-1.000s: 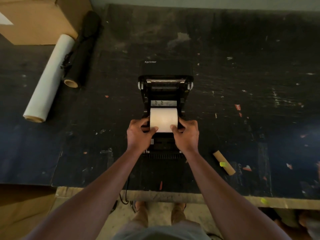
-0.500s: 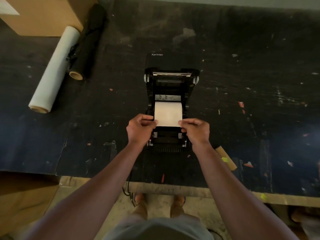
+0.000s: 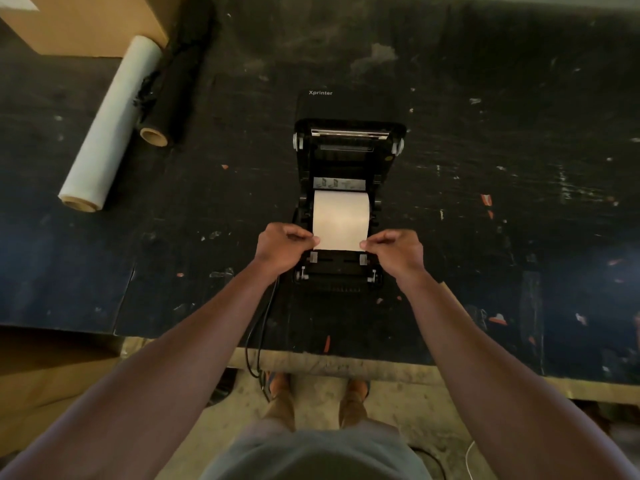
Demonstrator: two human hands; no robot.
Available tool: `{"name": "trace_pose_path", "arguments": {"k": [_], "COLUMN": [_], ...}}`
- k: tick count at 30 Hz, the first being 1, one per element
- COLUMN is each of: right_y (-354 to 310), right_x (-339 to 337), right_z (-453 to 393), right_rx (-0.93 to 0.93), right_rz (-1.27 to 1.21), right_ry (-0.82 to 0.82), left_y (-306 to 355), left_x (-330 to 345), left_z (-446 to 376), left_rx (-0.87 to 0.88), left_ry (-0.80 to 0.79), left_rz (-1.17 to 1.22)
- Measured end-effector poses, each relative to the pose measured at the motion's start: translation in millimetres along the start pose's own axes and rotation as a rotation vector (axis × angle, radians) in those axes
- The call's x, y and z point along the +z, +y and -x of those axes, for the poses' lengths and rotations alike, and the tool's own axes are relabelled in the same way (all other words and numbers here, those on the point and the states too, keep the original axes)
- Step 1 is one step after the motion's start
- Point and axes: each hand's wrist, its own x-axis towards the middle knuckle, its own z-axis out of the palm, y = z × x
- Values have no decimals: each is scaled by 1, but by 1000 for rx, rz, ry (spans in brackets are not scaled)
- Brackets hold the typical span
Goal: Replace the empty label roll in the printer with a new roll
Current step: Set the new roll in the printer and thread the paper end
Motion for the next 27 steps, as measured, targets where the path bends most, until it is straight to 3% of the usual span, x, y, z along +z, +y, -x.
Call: {"name": "trace_pose_path", "arguments": {"k": [12, 19, 21, 24, 27], "right_y": [0, -6, -6, 4, 17], "right_x": [-3, -7, -5, 4, 17], "right_z": [-12, -7, 4, 26, 42], "right_rx": [15, -30, -155, -604, -865], "right_rz": [159, 215, 288, 518, 742], "right_ry": [-86, -75, 28, 183, 89], "left_y": [7, 25, 33, 43, 49], "left_x": [-4, -7, -7, -7, -6], "left_z": [-17, -29, -33, -38, -39], "left_rx": [14, -70, -115, -135, -127], "left_ry": [-137, -194, -212, -251, -278], "left_rz": [-252, -444, -511, -612, -680]}}
